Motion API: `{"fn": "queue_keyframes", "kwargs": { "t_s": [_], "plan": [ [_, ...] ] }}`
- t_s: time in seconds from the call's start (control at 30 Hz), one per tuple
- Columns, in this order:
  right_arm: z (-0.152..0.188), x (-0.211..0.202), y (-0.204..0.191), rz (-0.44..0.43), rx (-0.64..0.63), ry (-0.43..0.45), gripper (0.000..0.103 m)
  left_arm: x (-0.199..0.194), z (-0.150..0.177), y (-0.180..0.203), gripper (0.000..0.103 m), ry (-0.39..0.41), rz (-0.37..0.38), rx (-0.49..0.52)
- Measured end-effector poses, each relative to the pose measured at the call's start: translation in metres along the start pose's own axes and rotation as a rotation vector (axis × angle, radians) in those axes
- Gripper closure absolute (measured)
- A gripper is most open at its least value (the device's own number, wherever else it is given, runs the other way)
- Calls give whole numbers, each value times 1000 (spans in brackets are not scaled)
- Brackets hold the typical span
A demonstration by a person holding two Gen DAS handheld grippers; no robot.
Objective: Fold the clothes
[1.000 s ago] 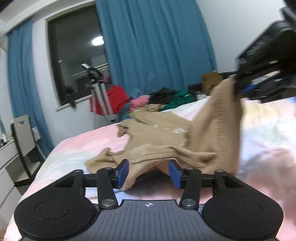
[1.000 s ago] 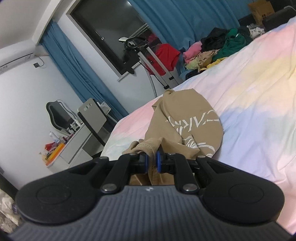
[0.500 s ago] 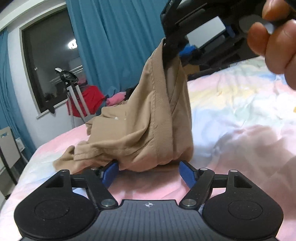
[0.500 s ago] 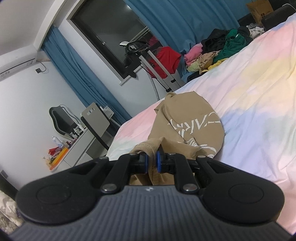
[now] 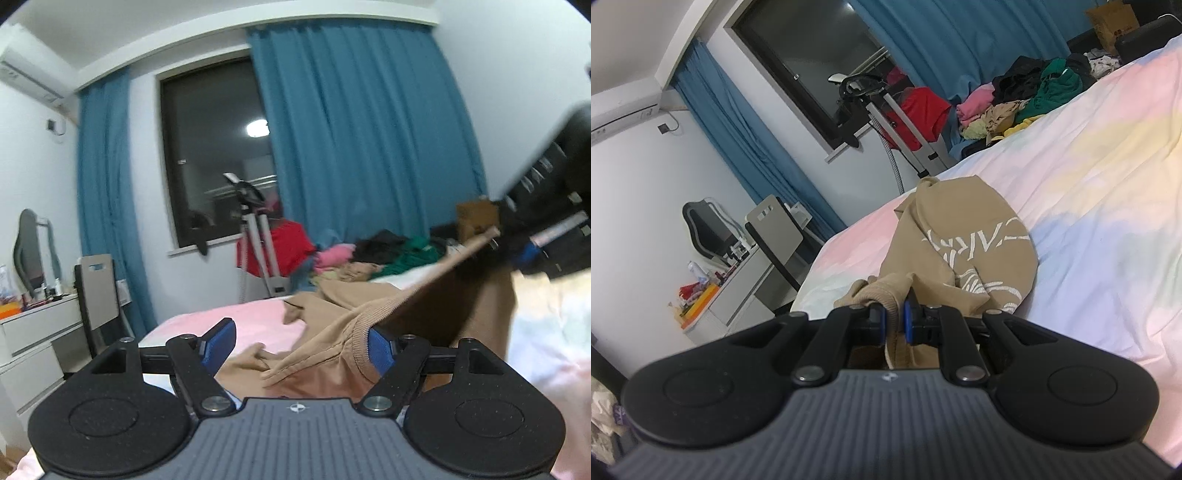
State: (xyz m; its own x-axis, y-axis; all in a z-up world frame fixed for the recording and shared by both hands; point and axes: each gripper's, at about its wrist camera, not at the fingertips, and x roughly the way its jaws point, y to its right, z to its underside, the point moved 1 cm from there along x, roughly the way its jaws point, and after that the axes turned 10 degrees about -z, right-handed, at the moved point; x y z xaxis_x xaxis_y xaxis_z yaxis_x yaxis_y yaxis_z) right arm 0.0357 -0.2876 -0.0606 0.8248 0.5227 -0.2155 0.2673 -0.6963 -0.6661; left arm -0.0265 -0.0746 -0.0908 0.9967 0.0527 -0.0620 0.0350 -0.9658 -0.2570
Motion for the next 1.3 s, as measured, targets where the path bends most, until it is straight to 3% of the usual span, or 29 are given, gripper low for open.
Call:
{"fn": "queue_keyframes", "kwargs": {
  "t_s": [0.1, 0.27, 0.3, 0.4, 0.47, 0.67, 0.8, 0.97, 1.07, 1.23, 1.3],
  "plan": [
    [5, 4, -1, 8, -4, -33, 87, -2, -10, -10, 27, 28, -33, -18],
    [17, 15, 3, 139, -35, -116, 68, 0, -31, -29, 27, 70, -68, -77],
    [20, 18, 4, 151, -39, -142, 61, 0, -35, -33, 27, 77, -74, -90],
    [26, 24, 1, 169, -76, -198, 56, -1, -45, -46, 27, 87, -91, -126],
    [28, 24, -4, 194, -127, -202, 45, -1, -49, -55, 27, 87, -107, -158],
    [27, 12, -25, 340, -338, -113, 47, -10, -67, -87, 28, 105, -168, -273],
    [13, -18, -36, 335, -333, 133, 46, -14, -77, -102, 28, 116, -174, -321],
    [9, -48, -45, 387, -372, 375, 46, -22, -80, -97, 28, 102, -91, -297],
    [5, -43, -33, 415, -323, 314, 45, -23, -76, -88, 28, 89, -70, -274],
    [19, 4, 9, 416, -161, -58, 45, -16, -66, -80, 28, 43, -73, -264],
    [31, 22, 17, 424, -160, -174, 46, -12, -61, -78, 28, 22, -82, -263]
  ]
}}
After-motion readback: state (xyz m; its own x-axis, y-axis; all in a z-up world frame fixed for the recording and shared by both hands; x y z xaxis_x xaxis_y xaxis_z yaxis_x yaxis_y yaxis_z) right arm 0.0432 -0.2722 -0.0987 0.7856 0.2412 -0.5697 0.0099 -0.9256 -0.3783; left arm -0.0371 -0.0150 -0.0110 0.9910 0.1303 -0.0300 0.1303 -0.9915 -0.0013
